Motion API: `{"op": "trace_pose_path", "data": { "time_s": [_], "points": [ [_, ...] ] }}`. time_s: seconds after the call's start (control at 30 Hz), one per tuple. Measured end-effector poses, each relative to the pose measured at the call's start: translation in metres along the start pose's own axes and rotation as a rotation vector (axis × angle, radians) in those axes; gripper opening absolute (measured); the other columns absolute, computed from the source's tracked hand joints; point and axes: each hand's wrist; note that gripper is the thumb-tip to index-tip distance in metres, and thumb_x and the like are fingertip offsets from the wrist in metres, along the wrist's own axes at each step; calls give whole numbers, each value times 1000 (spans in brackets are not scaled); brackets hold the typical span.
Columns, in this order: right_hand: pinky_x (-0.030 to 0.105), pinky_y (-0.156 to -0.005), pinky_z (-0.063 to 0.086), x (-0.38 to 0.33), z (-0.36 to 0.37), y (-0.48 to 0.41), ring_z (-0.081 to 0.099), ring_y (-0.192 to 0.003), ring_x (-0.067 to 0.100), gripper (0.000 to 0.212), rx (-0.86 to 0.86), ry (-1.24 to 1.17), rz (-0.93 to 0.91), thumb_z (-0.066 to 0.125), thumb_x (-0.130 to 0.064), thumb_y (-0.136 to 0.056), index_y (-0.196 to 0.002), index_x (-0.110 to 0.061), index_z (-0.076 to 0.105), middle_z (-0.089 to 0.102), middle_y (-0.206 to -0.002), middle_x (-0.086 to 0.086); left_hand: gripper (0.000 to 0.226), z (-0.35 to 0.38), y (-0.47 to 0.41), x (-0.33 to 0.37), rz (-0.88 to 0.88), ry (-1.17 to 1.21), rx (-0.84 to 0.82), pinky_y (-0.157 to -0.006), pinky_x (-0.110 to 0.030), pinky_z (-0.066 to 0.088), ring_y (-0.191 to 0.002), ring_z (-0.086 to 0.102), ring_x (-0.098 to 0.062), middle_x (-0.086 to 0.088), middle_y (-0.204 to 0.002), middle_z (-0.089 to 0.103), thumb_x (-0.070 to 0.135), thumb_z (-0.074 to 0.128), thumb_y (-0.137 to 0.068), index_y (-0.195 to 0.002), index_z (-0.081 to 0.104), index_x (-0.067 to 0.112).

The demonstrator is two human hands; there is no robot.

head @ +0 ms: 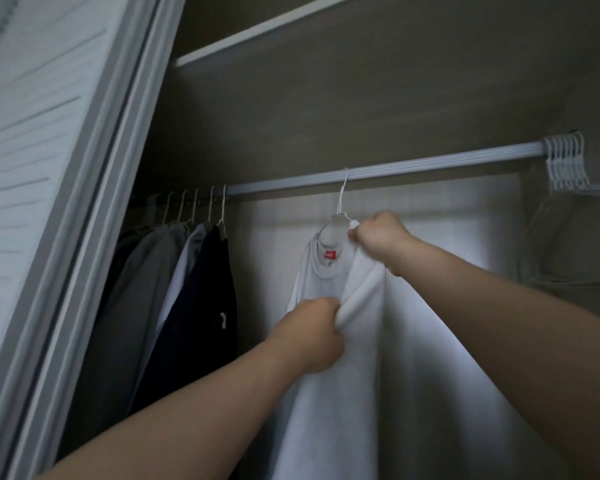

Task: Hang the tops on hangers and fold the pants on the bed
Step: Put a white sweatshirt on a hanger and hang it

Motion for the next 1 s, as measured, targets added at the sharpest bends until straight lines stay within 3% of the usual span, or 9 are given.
{"op": "trace_pose_path", "data": {
  "time_s": [0.1,0.17,0.27,0.43,0.57,0.73,0.87,1.0],
  "points": [
    [39,-80,55,-6,-5,24,61,-91,32,26,49,308,-152,65,-24,-86,-103,-13,48,58,-98,8,12,-7,10,-9,0,-16,1,-77,-35,49,-100,59,-36,-12,-103,62,22,55,-84,-83,44,21],
    [49,-69,62,-11,-9,46,68,-76,35,25,-12,370,-129,64,-28,-85,-98,-11,50,62,-90,11,17,-13,18,-14,-5,-17,-13,-76,-35,49,-98,59,-36,-12,-100,60,23,55,-85,-80,39,22],
    [49,-47,60,-15,-9,73,68,-46,31,16,-110,444,-146,55,-26,-87,-82,-11,53,67,-66,15,21,-25,30,-20,-8,-30,-36,-71,-33,46,-91,60,-32,-10,-98,59,24,57,-86,-79,37,24],
    [35,-35,52,-34,8,79,63,-38,31,19,-116,373,-243,46,-15,-95,-79,-8,41,58,-73,18,21,-50,52,-33,4,-101,-96,-68,-29,41,-87,58,-27,-5,-97,58,27,62,-85,-90,43,20],
    [47,-52,60,-39,36,73,66,-60,36,23,-124,268,-287,46,-11,-96,-73,-13,45,59,-79,20,20,-70,67,-46,-16,-149,-89,-65,-29,37,-87,58,-28,-5,-93,57,22,60,-87,-90,40,18],
    [34,-44,56,-40,75,55,68,-52,35,17,-210,107,-255,45,-11,-97,-95,0,59,66,-89,25,15,-94,79,-63,-106,-201,-75,-65,-33,37,-84,56,-28,-8,-95,58,19,56,-90,-92,42,17],
    [22,-42,48,-42,117,44,68,-55,29,25,-292,86,-282,46,-14,-100,-115,-1,61,67,-97,26,13,-104,82,-79,-211,-277,-85,-60,-35,36,-73,50,-22,-2,-87,51,19,53,-93,-92,40,18],
    [40,-71,59,-43,167,31,69,-82,37,28,-319,78,-341,48,-17,-101,-120,-1,60,67,-107,23,15,-108,81,-98,-347,-325,-105,-68,-38,45,-87,58,-27,-8,-104,56,17,54,-93,-99,41,18]
  ]
}}
Point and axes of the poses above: each hand's wrist, its own y-axis away from the middle knuckle, its own z-axis out of the palm, x = y × z
